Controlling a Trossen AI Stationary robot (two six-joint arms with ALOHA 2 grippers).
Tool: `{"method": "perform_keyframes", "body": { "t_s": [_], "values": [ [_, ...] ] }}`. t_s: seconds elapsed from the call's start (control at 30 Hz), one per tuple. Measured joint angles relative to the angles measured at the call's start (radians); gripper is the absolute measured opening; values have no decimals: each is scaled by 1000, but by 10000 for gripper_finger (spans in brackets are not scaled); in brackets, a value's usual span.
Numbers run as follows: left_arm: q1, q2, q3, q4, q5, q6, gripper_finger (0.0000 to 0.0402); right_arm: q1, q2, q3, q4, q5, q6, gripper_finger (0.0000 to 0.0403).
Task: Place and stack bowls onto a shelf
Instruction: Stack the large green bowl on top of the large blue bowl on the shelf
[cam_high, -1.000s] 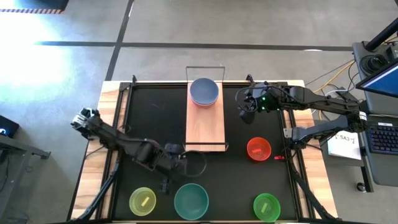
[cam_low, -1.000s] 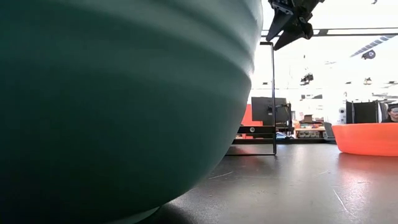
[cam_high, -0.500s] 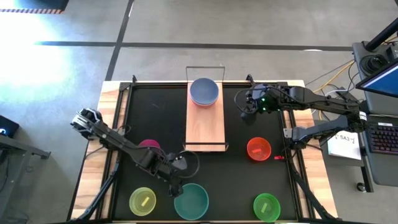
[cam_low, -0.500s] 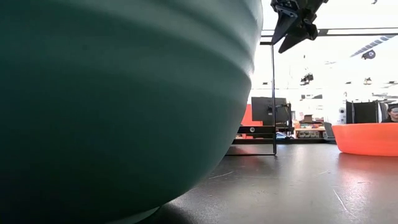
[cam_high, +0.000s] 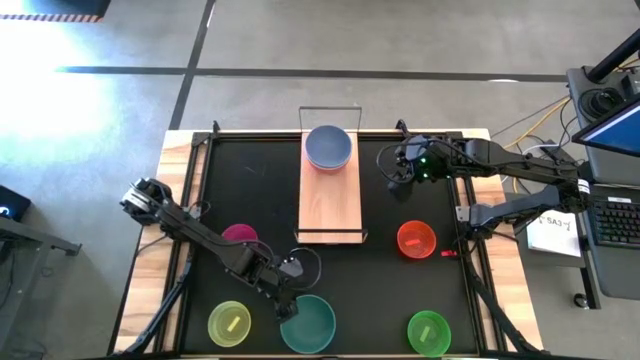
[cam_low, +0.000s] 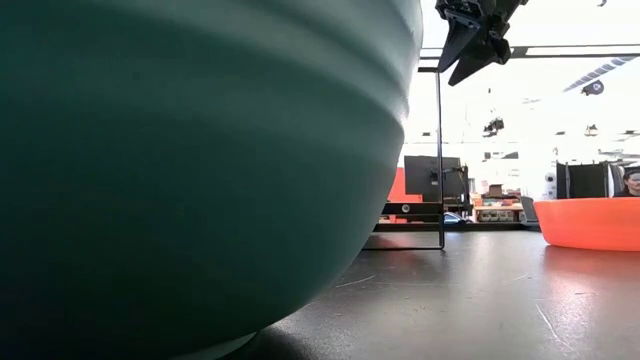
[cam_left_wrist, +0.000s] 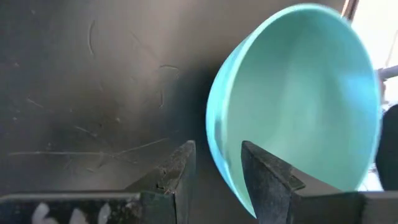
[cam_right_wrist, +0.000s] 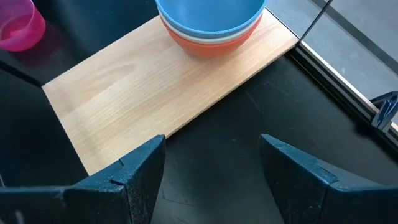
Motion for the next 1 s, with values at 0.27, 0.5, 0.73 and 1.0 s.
{"method": "perform_keyframes", "body": {
  "t_s": [0.27,0.5,0.73,1.0],
  "values": [
    [0,41,0,29,16,1,107,0,0,0,0,0,0,244],
    [0,43,0,30,23,26,24,0,0,0,0,0,0,244],
    [1,42,0,27,82,27,2,0,0,0,-3,0,0,244],
    [1,26,97,-129,164,79,1,0,0,0,-8,0,0,244]
  ]
}}
